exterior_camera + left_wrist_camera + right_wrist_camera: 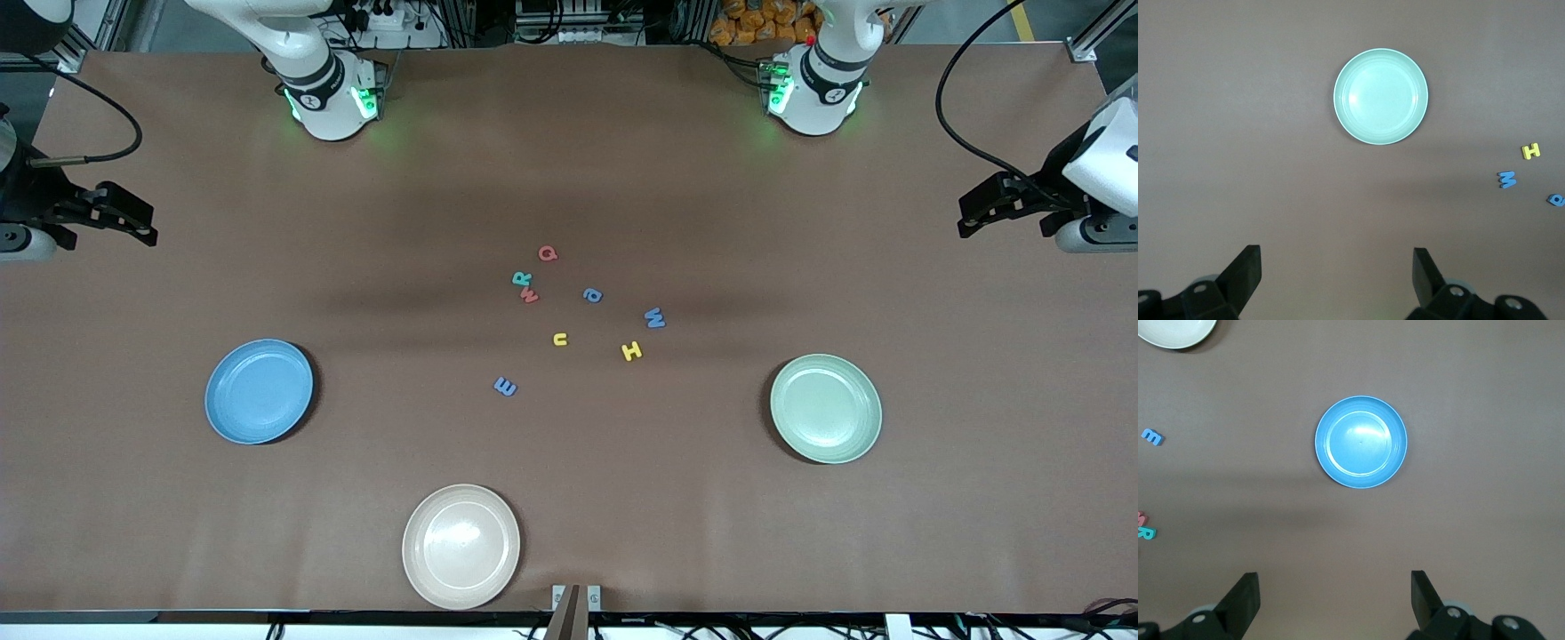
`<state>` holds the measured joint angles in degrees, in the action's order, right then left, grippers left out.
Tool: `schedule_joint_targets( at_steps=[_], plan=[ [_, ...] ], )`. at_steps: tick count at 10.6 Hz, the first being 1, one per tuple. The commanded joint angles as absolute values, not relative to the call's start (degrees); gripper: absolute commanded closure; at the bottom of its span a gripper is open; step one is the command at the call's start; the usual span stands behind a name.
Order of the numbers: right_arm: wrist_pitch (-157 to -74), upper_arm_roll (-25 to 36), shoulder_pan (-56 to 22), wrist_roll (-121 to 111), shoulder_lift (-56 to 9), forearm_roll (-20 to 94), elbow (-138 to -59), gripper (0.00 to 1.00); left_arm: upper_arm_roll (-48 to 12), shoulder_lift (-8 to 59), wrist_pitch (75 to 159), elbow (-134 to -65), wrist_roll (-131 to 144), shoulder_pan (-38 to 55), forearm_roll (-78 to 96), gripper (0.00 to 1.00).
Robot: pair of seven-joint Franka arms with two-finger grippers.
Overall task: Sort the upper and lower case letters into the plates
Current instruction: 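Move both grippers from rest toward the scattered foam letters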
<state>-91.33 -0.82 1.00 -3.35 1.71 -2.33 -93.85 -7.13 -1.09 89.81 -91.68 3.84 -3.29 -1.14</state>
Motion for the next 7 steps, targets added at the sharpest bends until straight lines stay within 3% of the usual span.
schedule_joint_targets(
  at_steps=[1,4,7],
  plan=[
    [-91.14,-1.14,1.41,-3.78,2.46,-2.46,-94.13,0.00,-7.12,-0.53,88.42,-90.09,2.72,-3.43,-1.94,0.00],
    [-92.63,-1.14,1.49,-3.43,2.64,-1.58,-94.22,0.00,-7.21,-0.26,88.42,-90.61,2.46,-2.82,-1.67,0.00],
    [-92.29,-1.14,1.49,-3.34,2.46,-1.41,-94.39,0.00,-11.41,2.98,90.51,-91.49,4.13,-2.46,-1.32,0.00]
  ],
)
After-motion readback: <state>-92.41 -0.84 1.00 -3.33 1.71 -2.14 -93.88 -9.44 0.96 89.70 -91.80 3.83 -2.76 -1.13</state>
